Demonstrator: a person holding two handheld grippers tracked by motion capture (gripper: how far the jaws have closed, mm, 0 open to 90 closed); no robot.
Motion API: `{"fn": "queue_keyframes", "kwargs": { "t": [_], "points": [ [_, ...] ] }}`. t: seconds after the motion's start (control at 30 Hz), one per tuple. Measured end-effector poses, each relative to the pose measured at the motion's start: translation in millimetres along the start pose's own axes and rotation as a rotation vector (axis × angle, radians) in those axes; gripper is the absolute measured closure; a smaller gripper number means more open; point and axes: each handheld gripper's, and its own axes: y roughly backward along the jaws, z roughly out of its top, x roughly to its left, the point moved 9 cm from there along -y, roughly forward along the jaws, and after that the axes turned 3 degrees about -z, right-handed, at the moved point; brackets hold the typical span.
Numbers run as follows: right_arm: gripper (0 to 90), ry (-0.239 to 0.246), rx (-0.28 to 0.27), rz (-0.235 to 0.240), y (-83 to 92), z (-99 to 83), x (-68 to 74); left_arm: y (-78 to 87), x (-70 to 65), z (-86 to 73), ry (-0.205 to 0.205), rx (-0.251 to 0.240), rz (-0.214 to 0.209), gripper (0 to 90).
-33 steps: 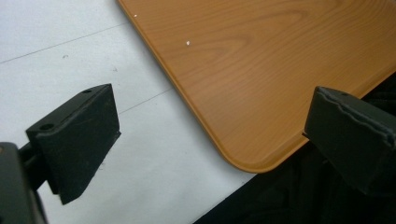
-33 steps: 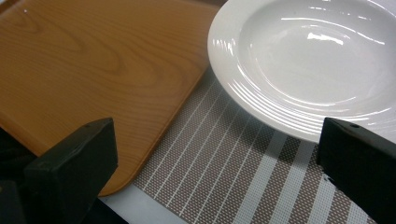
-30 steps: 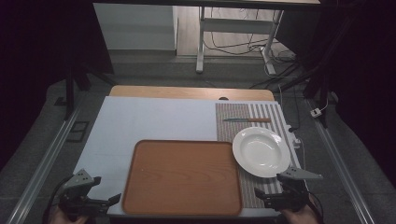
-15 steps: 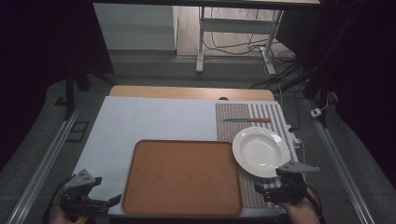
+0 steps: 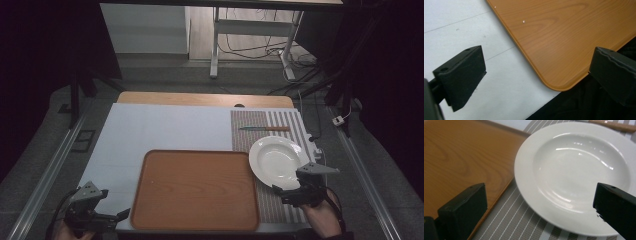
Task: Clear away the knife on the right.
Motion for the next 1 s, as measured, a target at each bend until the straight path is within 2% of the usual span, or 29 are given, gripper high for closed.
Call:
{"fn": "queue_keyframes", "kwargs": {
  "t": [0.4, 0.6, 0.7, 0.83, 0.93, 1.0],
  "points": [
    [0.0, 0.005, -0.023, -0.01, -14.2, 17.3, -13.6, 0.3, 1.1, 0.1, 0.005, -0.003, 0.008, 0.0],
    [0.0, 0.024, -0.006, -0.016, -21.9, 22.0, -20.8, 0.3, 1.3, 0.0, 0.01, 0.0, 0.013, 0.0],
    [0.0, 0.018, 0.003, -0.022, -26.6, 23.4, -26.1, 0.7, 1.0, 0.2, 0.003, -0.002, 0.006, 0.0],
    [0.0, -0.013, -0.007, -0.019, -32.8, 29.1, -33.9, 1.4, 1.9, 0.9, 0.004, -0.009, 0.004, 0.0],
    [0.0, -0.016, 0.012, -0.032, -37.4, 32.6, -39.8, 2.3, 4.7, 1.5, -0.004, -0.014, 0.024, 0.0],
    [0.0, -0.021, 0.027, -0.04, -40.3, 35.4, -43.4, 2.6, 5.0, 1.8, 0.002, -0.017, 0.017, 0.0]
  ]
}}
